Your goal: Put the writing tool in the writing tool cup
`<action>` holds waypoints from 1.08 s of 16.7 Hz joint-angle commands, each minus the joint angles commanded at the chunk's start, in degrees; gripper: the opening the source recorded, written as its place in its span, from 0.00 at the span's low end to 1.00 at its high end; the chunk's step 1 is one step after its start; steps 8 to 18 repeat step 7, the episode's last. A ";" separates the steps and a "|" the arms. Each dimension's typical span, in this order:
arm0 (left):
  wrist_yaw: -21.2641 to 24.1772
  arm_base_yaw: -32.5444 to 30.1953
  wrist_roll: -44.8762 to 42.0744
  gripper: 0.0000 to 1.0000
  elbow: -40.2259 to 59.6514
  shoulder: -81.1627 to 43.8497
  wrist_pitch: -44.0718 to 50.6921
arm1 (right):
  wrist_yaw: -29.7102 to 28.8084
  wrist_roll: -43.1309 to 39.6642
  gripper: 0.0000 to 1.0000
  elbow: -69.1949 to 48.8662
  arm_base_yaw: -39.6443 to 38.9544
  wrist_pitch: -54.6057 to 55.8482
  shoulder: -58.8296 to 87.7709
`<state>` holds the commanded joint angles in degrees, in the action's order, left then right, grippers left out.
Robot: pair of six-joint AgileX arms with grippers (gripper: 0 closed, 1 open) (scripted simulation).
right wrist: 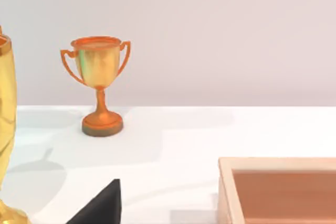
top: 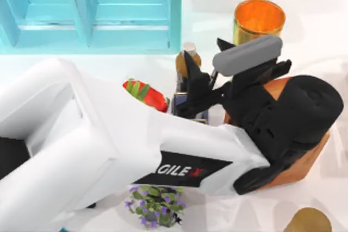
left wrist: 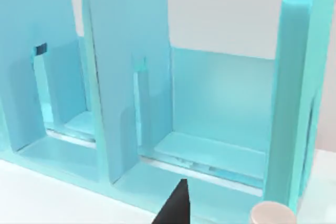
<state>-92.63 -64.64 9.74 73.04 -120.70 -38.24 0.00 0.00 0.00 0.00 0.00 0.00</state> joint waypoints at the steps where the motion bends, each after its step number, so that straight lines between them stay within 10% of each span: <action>1: 0.00 0.00 0.00 0.98 0.00 0.00 0.00 | 0.00 0.00 1.00 0.00 0.00 0.00 0.00; 18: 0.00 0.00 0.00 1.00 0.00 0.00 0.00 | 0.00 0.00 1.00 0.00 0.00 0.00 0.00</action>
